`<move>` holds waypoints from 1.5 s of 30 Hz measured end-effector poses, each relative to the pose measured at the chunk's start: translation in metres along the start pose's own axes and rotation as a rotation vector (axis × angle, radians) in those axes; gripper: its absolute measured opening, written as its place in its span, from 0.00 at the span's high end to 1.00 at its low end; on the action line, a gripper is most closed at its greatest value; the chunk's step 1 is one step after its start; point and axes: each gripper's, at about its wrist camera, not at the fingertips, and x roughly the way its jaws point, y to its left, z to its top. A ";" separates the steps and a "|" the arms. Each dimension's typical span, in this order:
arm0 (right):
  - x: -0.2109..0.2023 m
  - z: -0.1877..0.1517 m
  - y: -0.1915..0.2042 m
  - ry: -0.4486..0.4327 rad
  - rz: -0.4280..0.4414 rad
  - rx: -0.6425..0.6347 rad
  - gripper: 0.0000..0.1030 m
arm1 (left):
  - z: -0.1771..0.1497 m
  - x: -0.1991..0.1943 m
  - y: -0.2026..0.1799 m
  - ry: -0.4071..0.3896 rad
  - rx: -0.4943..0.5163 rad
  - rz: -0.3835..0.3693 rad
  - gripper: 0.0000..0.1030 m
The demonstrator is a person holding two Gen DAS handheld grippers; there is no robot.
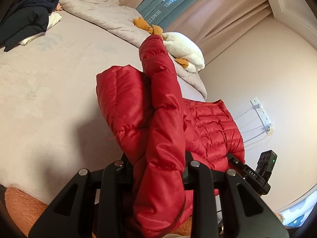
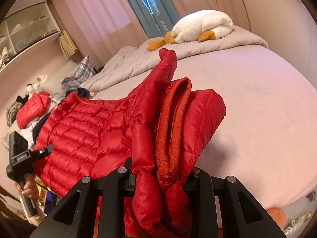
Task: Fold large clothes
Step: 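Hold the lifted jacket above the bed with both grippers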
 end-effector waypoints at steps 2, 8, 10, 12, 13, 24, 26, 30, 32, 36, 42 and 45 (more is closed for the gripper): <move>0.002 0.002 0.003 0.001 0.003 -0.014 0.73 | -0.002 -0.003 0.003 -0.013 0.000 0.004 0.72; 0.011 0.008 0.007 0.002 0.027 -0.047 0.72 | -0.006 -0.013 0.010 -0.052 0.003 0.026 0.72; 0.014 0.010 0.007 0.003 0.037 -0.049 0.72 | -0.006 -0.016 0.011 -0.065 0.000 0.033 0.72; 0.018 0.012 0.008 0.005 0.047 -0.053 0.72 | -0.007 -0.019 0.013 -0.076 -0.004 0.044 0.72; 0.019 0.012 0.010 0.005 0.050 -0.054 0.72 | -0.006 -0.020 0.011 -0.079 -0.004 0.048 0.72; 0.029 0.035 0.010 -0.008 0.041 -0.078 0.72 | -0.003 -0.005 -0.010 -0.132 0.042 0.098 0.72; 0.032 0.040 0.008 -0.015 0.022 -0.081 0.72 | 0.000 0.004 -0.015 -0.125 0.045 0.103 0.72; 0.037 0.052 0.004 -0.023 0.001 -0.083 0.72 | 0.012 0.020 -0.023 -0.117 0.065 0.113 0.72; 0.041 0.059 0.000 -0.024 -0.005 -0.075 0.72 | 0.018 0.029 -0.027 -0.117 0.067 0.116 0.72; 0.049 0.068 -0.006 -0.025 -0.024 -0.060 0.72 | 0.027 0.049 -0.029 -0.103 0.061 0.116 0.72; 0.067 0.078 -0.017 -0.018 -0.065 -0.047 0.72 | 0.038 0.086 -0.034 -0.078 0.073 0.203 0.72; 0.079 0.079 -0.020 -0.006 -0.085 -0.039 0.72 | 0.037 0.107 -0.037 -0.063 0.097 0.266 0.72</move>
